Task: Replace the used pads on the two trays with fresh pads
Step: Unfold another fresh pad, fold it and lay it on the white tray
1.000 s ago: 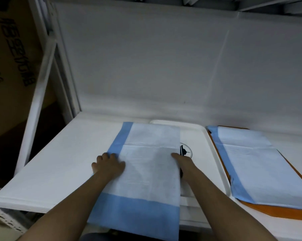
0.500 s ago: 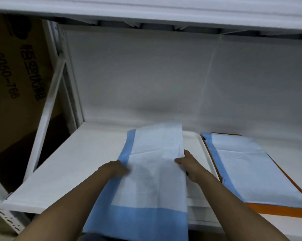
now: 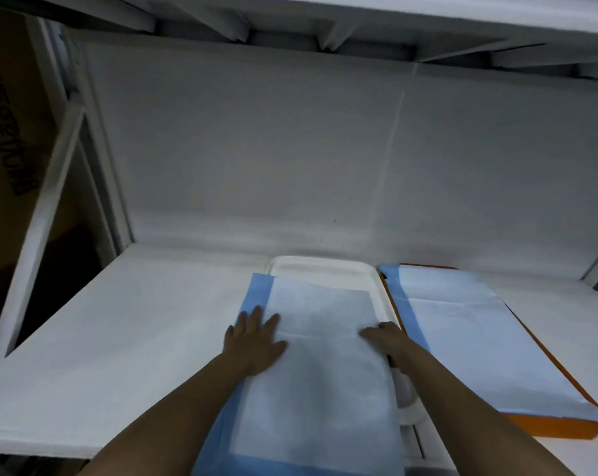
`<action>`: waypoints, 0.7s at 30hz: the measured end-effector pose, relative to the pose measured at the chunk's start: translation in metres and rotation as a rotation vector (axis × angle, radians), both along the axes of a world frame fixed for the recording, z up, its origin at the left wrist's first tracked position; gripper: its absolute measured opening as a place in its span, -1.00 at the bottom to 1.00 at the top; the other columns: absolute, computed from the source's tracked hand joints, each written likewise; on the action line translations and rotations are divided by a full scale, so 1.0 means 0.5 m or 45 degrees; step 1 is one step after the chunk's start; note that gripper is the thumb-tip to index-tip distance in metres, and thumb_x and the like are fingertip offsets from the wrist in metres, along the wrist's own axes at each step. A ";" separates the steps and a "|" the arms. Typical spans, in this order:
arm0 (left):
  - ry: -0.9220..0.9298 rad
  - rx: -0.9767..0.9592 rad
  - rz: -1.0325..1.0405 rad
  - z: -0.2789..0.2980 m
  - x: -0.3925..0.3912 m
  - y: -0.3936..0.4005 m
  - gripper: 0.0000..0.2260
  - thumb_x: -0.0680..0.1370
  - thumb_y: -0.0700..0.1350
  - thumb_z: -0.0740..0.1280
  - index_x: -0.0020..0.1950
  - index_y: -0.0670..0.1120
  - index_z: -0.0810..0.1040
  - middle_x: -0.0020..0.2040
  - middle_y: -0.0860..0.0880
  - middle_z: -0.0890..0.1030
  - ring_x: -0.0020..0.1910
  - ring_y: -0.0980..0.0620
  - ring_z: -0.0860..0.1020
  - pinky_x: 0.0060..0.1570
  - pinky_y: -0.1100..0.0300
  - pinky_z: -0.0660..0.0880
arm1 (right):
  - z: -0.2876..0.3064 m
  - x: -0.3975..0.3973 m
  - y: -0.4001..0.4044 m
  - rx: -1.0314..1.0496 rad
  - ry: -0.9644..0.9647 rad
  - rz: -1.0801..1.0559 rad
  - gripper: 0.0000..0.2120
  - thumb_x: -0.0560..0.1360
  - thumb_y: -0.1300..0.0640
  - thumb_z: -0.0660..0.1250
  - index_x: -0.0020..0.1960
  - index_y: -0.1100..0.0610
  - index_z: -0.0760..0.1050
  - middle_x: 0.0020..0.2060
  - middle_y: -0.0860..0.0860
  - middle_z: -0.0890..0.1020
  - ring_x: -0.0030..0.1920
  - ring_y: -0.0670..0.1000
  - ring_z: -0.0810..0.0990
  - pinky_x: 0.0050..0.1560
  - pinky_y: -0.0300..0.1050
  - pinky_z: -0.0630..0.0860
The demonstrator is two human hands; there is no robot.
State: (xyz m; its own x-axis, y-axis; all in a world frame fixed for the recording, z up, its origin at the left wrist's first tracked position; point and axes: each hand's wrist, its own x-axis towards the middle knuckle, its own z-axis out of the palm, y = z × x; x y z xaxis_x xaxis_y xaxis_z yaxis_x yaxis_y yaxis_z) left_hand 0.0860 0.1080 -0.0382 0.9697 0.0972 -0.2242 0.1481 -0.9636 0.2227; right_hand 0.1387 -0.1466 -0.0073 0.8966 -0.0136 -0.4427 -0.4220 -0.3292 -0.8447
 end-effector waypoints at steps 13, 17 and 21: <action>-0.012 -1.337 0.708 0.011 0.178 0.089 -0.57 0.41 -0.18 0.50 0.19 -0.33 0.48 0.12 -0.25 0.57 -0.06 -0.10 0.54 -0.09 0.12 0.46 | 0.006 0.174 0.052 0.268 -0.179 -0.173 -0.68 0.48 0.23 0.39 0.18 0.35 0.46 -0.02 0.24 0.61 -0.06 0.21 0.60 0.03 0.06 0.52; 0.031 -1.382 0.769 0.031 0.153 0.100 -0.62 0.38 -0.18 0.53 0.10 -0.32 0.54 -0.11 -0.17 0.58 -0.20 -0.06 0.48 -0.29 0.21 0.39 | 0.057 0.158 0.045 0.491 -0.214 -0.013 -0.81 0.51 0.26 0.30 0.11 0.24 0.55 -0.09 0.17 0.65 -0.14 0.12 0.63 -0.10 -0.06 0.55; 0.020 -1.354 0.608 0.102 0.103 0.099 -0.20 0.11 0.07 0.48 0.29 -0.13 0.36 0.03 -0.13 0.53 -0.07 -0.05 0.51 -0.19 0.20 0.37 | 0.129 0.111 0.022 0.626 -0.299 0.207 -0.86 0.46 0.25 0.25 -0.05 0.17 0.57 -0.17 0.15 0.66 -0.19 0.08 0.65 -0.08 -0.04 0.51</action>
State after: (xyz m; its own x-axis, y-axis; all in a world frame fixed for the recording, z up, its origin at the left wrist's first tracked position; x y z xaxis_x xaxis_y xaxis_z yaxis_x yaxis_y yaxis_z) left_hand 0.1376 0.1576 0.0130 0.8817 0.2072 -0.4239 0.4553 -0.1378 0.8796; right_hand 0.1940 -0.1356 0.0573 0.9451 0.2901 -0.1502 -0.1808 0.0815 -0.9801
